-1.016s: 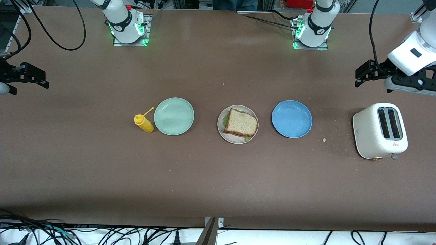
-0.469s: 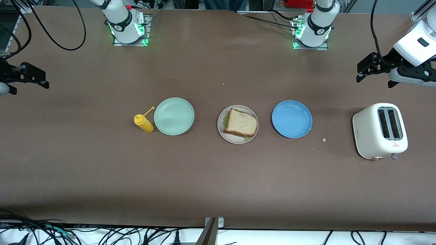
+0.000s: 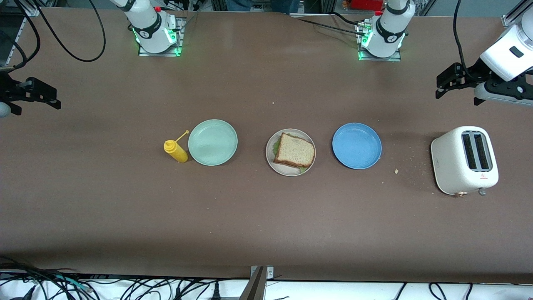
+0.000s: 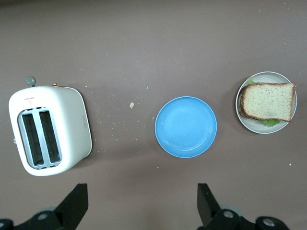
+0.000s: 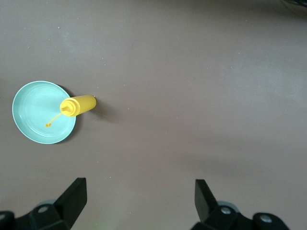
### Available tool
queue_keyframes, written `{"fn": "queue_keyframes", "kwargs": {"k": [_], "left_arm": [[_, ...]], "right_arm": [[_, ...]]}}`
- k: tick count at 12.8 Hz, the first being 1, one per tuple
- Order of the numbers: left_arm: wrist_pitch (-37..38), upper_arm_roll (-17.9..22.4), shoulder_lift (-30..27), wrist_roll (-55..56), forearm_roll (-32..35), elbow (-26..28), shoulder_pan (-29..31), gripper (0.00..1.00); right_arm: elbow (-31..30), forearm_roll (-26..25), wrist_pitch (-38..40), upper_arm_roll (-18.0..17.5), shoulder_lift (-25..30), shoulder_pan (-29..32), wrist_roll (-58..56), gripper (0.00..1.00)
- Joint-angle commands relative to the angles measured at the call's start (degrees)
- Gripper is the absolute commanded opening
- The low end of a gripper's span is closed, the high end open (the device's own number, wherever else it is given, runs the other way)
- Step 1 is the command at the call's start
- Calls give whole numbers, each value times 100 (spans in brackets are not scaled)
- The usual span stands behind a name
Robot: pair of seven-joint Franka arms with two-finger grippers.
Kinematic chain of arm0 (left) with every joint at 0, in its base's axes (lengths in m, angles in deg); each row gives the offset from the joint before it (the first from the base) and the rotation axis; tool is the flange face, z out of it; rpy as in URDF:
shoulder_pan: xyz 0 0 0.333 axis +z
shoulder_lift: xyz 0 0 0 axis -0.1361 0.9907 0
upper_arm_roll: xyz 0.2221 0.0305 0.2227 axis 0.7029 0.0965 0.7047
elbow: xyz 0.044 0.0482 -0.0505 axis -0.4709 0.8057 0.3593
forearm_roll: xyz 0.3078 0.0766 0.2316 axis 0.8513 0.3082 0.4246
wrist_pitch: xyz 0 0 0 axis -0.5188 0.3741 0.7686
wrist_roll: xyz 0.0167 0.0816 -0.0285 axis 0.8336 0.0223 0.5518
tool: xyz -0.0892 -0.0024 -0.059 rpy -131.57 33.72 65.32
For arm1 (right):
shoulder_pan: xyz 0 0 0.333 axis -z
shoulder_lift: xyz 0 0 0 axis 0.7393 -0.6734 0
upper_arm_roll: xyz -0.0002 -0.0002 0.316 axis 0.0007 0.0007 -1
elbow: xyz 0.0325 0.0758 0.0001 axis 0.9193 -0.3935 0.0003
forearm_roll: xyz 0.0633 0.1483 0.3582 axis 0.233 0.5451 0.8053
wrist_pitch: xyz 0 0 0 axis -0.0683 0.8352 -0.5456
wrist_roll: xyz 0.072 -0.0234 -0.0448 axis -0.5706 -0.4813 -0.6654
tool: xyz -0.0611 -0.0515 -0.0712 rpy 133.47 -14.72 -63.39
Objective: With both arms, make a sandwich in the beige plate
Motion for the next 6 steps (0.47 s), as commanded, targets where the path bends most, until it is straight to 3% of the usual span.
{"fn": "queue_keyframes", "kwargs": {"k": [1, 6], "left_arm": [[74, -41, -133, 45, -71, 77, 66, 100], [83, -14, -115, 10, -62, 120, 66, 100]], "right_arm": [[111, -52, 88, -54, 6, -3, 123, 100], [111, -52, 97, -46, 15, -3, 158, 100]]}}
